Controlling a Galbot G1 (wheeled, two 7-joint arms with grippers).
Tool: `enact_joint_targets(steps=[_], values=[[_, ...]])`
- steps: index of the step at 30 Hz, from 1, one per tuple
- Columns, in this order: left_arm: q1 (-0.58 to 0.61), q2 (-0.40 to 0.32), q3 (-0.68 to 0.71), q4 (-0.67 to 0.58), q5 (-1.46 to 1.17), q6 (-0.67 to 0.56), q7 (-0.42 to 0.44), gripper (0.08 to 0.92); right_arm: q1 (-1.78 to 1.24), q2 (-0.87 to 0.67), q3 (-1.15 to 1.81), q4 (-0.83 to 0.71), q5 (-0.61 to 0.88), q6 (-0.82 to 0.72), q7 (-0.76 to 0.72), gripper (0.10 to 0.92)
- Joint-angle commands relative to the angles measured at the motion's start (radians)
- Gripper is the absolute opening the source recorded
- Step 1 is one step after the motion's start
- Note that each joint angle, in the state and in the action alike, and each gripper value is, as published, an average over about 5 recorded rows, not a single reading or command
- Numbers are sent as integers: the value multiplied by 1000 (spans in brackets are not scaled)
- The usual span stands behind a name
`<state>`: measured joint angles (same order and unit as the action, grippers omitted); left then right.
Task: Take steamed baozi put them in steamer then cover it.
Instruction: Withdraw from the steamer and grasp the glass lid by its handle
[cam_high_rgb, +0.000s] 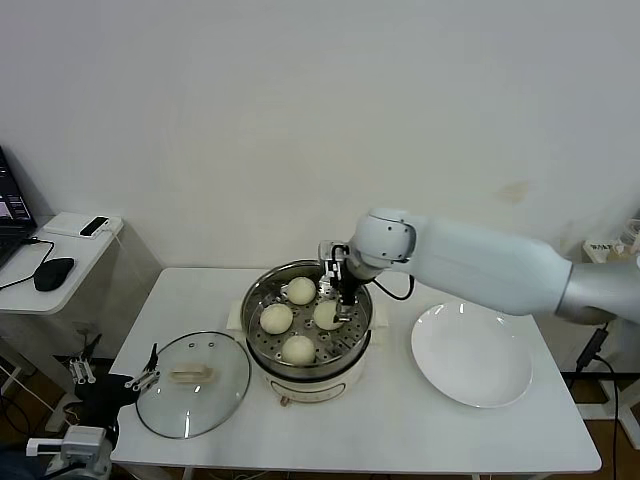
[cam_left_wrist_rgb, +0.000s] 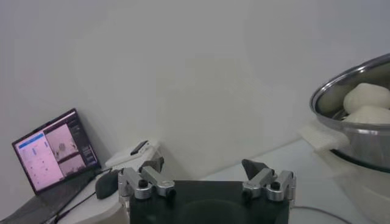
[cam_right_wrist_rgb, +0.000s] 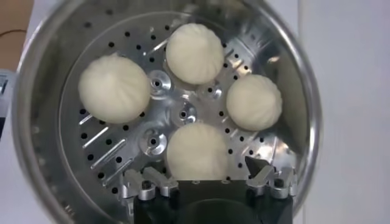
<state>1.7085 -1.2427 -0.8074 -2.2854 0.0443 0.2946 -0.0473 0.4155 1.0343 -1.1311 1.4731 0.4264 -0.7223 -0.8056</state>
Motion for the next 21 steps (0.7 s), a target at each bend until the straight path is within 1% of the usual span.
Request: enact_joint_targets(steps=[1, 3, 6, 8, 10, 12, 15, 18, 21], values=[[-2, 2, 1, 3, 0, -2, 0, 823, -34, -204, 66, 213, -29, 12, 216, 823], [-4, 2, 2, 8, 0, -5, -1, 823, -106, -261, 122, 255, -27, 37, 334, 823], [-10, -1, 8, 22, 7, -24, -4, 823, -294, -345, 278, 312, 4, 118, 547, 823], [-14, -5, 16, 32, 18, -42, -4, 823, -458, -377, 426, 339, 1, 192, 659, 823], [-17, -11, 28, 39, 31, -55, -3, 823, -653, -380, 612, 359, -49, 277, 729, 823], [-21, -18, 42, 44, 38, -62, -3, 823, -844, -358, 817, 377, -104, 356, 780, 823], [-27, -28, 59, 52, 45, -73, -6, 823, -1112, -286, 1097, 394, -207, 459, 809, 823], [-31, -36, 71, 70, 45, -87, -10, 823, -1354, -175, 1356, 399, -323, 580, 792, 823], [-31, -40, 81, 92, 44, -109, -12, 823, -1519, -55, 1556, 389, -430, 729, 740, 823]])
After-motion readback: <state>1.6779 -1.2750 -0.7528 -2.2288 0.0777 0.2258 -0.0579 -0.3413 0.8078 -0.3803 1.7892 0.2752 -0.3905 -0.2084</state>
